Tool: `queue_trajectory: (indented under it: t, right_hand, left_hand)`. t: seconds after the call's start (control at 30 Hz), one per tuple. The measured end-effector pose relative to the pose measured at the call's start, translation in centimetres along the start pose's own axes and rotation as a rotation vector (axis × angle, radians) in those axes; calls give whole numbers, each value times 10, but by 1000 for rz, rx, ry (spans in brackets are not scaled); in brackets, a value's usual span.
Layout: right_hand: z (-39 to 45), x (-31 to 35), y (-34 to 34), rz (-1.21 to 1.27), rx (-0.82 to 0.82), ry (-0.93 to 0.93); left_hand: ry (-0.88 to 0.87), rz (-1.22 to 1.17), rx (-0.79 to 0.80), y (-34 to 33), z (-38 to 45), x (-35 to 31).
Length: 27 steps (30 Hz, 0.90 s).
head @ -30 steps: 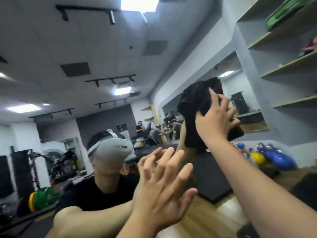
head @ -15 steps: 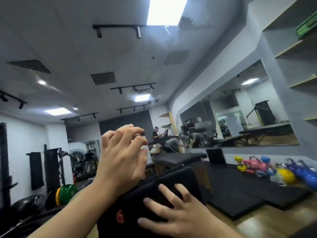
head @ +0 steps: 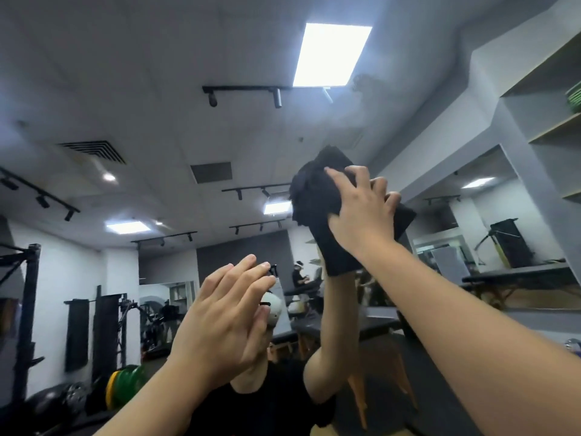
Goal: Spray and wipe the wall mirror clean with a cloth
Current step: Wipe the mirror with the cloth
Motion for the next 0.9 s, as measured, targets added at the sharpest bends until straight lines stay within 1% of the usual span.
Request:
queue_trajectory:
  t: [0.07, 0.1, 0.13, 0.2, 0.27, 0.33, 0.4, 0.47, 0.5, 0.53, 0.57, 0.67, 0.73, 0.8, 0.83, 0.9]
  right_hand:
    - [1, 18, -5, 35, -31, -98]
    - [-8, 32, -8, 38, -45, -83]
    - [-23, 47, -12, 29, -58, -20]
    - [-61, 79, -21, 15, -83, 175]
    - [-98, 100, -28, -20, -55, 364]
    - [-109, 96, -30, -37, -35, 497]
    - [-96, 79, -28, -18, -42, 621]
    - [-75, 61, -24, -35, -20, 688]
    - [-63, 53, -21, -45, -7, 663]
    - [-49, 44, -17, -58, -4, 600]
    - [-33, 34, -13, -67, -4, 505]
    - [12, 8, -3, -55, -22, 146]
    - [27, 6, 0, -39, -51, -31]
    - [28, 21, -1, -2, -61, -101]
    - [24, 32, -2, 15, -61, -91]
    - [7, 55, -2, 44, -67, 32]
  left_hand:
    - [-10, -34, -39, 0, -1, 1]
    - [-10, -46, -68, 1, -1, 2]
    - [-12, -53, -98, 1, -2, 1]
    - [-16, -48, -151, 2, -3, 2]
    - [-15, -36, -182, 4, -4, 3]
    - [-32, -23, -185, 5, -6, 2]
    - [-40, -9, -180, 5, -7, 2]
    - [-24, -9, -178, 4, -6, 3]
    - [-14, -7, -174, 4, -6, 3]
    - [-8, -3, -167, 4, -5, 3]
    - [-8, 6, -158, 3, -5, 2]
    - [-6, 32, -133, 0, -6, 3]
    - [-4, 43, -129, -2, -5, 4]
    - [-10, 55, -136, -4, -5, 5]
    - [-10, 61, -144, -3, -4, 5]
    - [-11, 71, -161, -4, -3, 5]
Point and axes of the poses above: each hand's wrist, its own z-axis towards the middle knuckle, its own y-axis out of the back of the hand, x = y × z, the point moved 2 cm from there along z, towards the middle knuckle, and after that the axes turned 8 degrees about y, right-handed, at the moved point
